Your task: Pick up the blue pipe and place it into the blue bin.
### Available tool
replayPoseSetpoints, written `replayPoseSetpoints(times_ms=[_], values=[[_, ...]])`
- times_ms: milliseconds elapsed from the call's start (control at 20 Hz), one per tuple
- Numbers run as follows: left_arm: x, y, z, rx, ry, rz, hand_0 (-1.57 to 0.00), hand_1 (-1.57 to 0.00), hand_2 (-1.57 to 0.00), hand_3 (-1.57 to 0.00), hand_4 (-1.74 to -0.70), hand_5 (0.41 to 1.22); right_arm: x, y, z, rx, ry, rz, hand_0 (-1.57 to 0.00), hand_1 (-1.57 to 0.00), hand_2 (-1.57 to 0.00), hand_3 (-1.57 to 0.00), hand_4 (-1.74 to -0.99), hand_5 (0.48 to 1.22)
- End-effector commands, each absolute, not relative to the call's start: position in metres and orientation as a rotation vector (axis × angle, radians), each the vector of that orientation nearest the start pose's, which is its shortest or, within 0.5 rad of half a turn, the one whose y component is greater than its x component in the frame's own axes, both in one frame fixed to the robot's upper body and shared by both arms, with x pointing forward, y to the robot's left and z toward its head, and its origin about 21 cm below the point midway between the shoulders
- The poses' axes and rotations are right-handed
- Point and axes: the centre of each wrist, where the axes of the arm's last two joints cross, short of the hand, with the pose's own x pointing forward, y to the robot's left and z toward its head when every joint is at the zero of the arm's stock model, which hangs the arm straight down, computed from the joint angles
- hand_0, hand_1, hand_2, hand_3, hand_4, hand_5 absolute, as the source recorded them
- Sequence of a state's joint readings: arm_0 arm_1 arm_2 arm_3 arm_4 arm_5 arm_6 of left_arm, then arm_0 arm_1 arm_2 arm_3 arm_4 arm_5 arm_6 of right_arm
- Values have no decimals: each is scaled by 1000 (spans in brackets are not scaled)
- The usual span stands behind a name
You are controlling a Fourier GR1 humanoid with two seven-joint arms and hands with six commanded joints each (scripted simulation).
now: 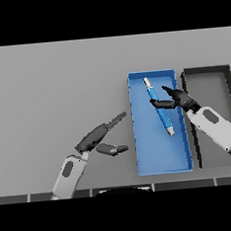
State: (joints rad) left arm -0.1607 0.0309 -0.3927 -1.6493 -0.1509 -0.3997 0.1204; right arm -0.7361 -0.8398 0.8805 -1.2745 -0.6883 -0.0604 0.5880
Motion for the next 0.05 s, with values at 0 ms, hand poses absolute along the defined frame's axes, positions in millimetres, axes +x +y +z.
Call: replayPoseSetpoints(times_ms=[0], values=[[255,127,54,-429,-1568,-873,1,1,1,1,-885,431,349,-251,102,-203,-846,731,-6,-5,-5,-3,-1022,643]])
